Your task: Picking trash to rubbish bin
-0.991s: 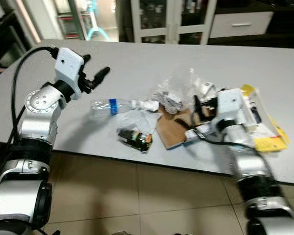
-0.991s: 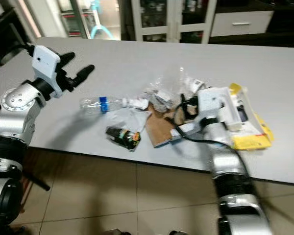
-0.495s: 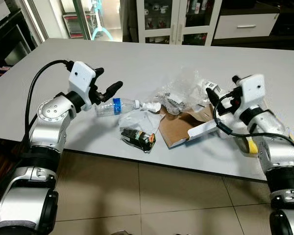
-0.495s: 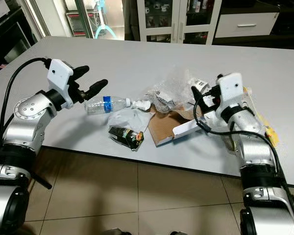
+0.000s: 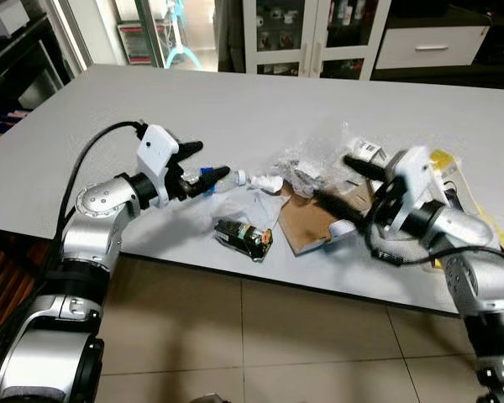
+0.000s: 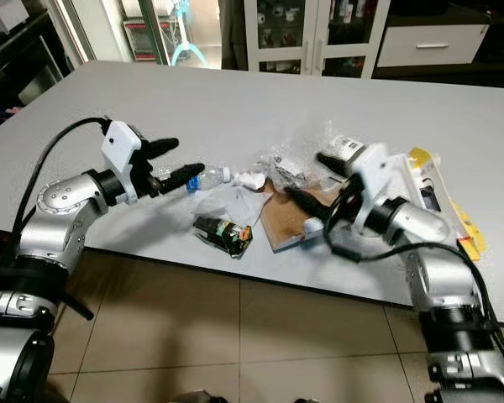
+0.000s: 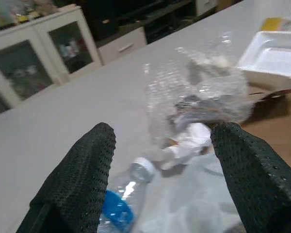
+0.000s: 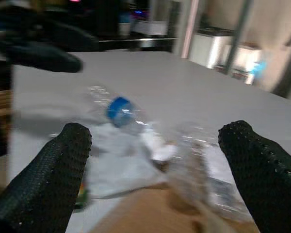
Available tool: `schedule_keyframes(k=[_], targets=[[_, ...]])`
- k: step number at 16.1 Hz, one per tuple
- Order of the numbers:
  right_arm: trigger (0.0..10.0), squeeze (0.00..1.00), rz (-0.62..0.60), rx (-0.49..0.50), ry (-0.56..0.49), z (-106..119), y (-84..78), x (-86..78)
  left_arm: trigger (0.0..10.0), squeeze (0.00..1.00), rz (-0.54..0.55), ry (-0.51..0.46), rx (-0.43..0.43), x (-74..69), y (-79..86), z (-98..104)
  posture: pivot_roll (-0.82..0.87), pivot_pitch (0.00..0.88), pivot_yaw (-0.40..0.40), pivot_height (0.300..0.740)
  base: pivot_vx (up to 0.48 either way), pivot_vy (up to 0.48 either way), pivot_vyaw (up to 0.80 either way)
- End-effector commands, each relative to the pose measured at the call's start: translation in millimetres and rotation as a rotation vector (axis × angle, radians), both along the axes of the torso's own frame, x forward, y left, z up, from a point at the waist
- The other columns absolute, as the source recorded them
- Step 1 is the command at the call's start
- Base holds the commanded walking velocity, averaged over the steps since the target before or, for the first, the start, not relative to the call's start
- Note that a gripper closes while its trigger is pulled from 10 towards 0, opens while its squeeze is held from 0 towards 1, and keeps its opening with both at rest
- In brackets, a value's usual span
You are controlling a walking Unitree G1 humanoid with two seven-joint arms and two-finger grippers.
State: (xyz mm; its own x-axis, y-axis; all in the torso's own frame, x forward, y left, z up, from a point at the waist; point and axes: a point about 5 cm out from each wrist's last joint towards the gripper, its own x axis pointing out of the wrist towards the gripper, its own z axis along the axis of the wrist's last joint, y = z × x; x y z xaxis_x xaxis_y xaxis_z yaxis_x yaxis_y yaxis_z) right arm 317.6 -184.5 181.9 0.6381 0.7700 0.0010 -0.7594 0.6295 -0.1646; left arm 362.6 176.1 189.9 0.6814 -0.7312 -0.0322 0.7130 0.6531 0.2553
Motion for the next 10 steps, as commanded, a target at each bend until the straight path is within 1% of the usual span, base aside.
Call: schedule_keyframes(k=[1, 3, 4, 5, 6, 7, 8, 9, 10], targets=[[10.0, 0.00, 0.048, 0.004, 0.008, 2, 3.9, -3.7, 10.0, 0.00, -0.064, 0.023, 0.007, -4.1, -1.7, 0, -0.07, 0.027, 0.055, 0.740, 0.000, 0.000, 0.00], [10.0, 0.00, 0.082, 0.008, 0.028, 3, 5.5, -7.0, 10.0, 0.00, -0.192, 0.101, 0.048, -11.9, -3.9, -7, -0.07, 0.027, 0.057, 0.740, 0.000, 0.000, 0.00], [10.0, 0.00, 0.090, 0.008, 0.031, 3, 6.1, -7.7, 10.0, 0.00, -0.223, 0.116, 0.062, -14.1, -5.3, -9, -0.07, 0.027, 0.056, 0.740, 0.000, 0.000, 0.00], [10.0, 0.00, 0.102, 0.004, 0.034, 2, 7.5, -9.2, 10.0, 0.00, -0.292, 0.145, 0.093, -19.9, -8.8, -14, -0.07, 0.026, 0.054, 0.740, 0.000, 0.000, 0.00], [10.0, 0.00, 0.107, 0.002, 0.034, 1, 9.4, -10.0, 10.0, 0.00, -0.394, 0.193, 0.152, -29.3, -12.8, -22, -0.07, 0.026, 0.054, 0.740, 0.000, 0.000, 0.00], [10.0, 0.00, 0.109, 0.001, 0.036, 1, 10.2, -10.0, 10.0, 0.00, -0.458, 0.220, 0.191, -35.3, -14.9, -27, -0.07, 0.025, 0.054, 0.740, 0.000, 0.000, 0.00], [10.0, 0.00, 0.108, 0.001, 0.037, 1, 10.3, -9.9, 10.0, 0.00, -0.482, 0.228, 0.209, -36.5, -15.5, -28, -0.07, 0.026, 0.054, 0.740, 0.000, 0.000, 0.00], [10.0, 0.00, 0.106, -0.001, 0.038, 1, 10.4, -9.7, 10.0, 0.00, -0.493, 0.231, 0.280, -36.9, -14.4, -31, -0.07, 0.026, 0.055, 0.740, 0.000, 0.000, 0.00], [10.0, 0.00, 0.108, 0.002, 0.039, 2, 11.0, -10.2, 10.0, 0.00, -0.492, 0.228, 0.271, -36.5, -18.3, -31, -0.07, 0.027, 0.054, 0.740, 0.000, 0.000, 0.00]])
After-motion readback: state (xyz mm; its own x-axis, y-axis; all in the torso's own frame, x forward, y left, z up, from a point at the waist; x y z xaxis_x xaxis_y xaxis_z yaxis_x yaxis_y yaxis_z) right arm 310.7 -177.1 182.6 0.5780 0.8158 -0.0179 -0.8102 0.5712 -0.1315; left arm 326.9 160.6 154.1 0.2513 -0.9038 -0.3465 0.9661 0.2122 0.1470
